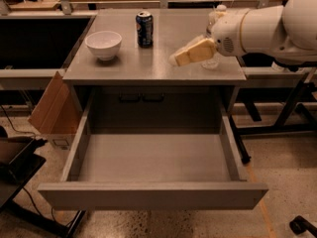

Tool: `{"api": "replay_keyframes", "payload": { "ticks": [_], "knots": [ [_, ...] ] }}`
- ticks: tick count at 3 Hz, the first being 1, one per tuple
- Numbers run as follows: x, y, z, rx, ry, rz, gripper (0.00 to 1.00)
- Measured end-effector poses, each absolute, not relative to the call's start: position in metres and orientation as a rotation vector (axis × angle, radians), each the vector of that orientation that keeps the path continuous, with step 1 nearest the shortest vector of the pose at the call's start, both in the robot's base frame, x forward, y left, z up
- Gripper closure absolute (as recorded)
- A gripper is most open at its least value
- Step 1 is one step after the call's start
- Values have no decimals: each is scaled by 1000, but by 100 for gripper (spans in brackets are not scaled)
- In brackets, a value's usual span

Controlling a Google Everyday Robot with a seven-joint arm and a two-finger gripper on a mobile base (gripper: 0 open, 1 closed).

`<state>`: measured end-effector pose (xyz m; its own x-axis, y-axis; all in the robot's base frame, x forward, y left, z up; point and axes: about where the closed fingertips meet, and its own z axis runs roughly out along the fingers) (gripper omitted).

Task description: Place pepsi can into top drawer

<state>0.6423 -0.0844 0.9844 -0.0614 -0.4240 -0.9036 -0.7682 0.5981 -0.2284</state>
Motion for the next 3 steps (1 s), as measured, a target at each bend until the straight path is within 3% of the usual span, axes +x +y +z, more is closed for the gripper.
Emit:
{"api": "replay_keyframes", "payload": {
  "ticks": [3],
  "knots": [
    [784, -13, 953, -778, 1663, 417, 0]
  ]
}}
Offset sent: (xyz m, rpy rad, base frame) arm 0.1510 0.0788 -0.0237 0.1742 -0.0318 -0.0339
